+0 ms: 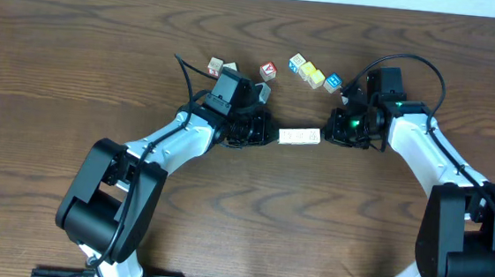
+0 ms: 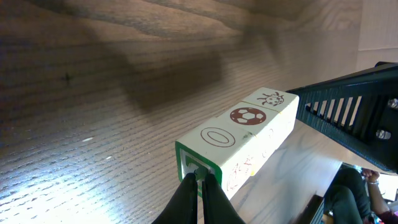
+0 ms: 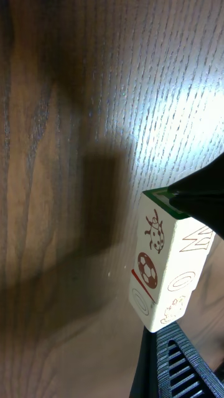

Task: Lift 3 blocks
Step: 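Lift the squeezed block row off the table with both grippers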

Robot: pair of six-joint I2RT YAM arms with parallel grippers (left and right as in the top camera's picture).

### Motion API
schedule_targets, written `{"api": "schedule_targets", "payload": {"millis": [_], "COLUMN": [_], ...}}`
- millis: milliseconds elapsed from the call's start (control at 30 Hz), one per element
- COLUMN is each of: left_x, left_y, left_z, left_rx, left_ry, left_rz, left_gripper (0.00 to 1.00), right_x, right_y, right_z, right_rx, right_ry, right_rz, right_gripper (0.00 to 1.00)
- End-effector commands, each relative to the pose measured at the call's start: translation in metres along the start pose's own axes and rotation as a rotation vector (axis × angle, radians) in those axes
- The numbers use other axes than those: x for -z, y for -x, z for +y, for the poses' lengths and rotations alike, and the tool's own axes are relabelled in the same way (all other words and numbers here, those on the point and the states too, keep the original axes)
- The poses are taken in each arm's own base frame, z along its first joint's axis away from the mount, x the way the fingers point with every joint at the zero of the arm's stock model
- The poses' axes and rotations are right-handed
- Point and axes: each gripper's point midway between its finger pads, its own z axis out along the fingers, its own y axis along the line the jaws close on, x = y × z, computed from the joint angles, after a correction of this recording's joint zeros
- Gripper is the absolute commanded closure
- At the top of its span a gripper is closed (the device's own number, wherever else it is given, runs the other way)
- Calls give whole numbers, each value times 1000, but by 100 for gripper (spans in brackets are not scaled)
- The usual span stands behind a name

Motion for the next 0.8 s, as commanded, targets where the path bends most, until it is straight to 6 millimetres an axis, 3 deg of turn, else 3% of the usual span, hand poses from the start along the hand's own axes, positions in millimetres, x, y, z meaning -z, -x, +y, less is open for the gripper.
{"api": "schedule_targets", "payload": {"millis": [0, 433, 767], "left_x": [8, 10, 11], "left_y": [-4, -3, -5], "left_z": [-39, -41, -44], "left_rx": [-53, -40, -38], "left_ry": [-105, -109, -123], "left_rz": [16, 12, 21], "left_gripper": [93, 93, 93], "right_x": [7, 13, 29], "right_y": [-9, -10, -9], "right_z": [59, 62, 74], "right_rx": [67, 70, 106], "right_ry": [205, 206, 220], "right_rz": [41, 36, -3], "right_gripper": [99, 99, 99]}}
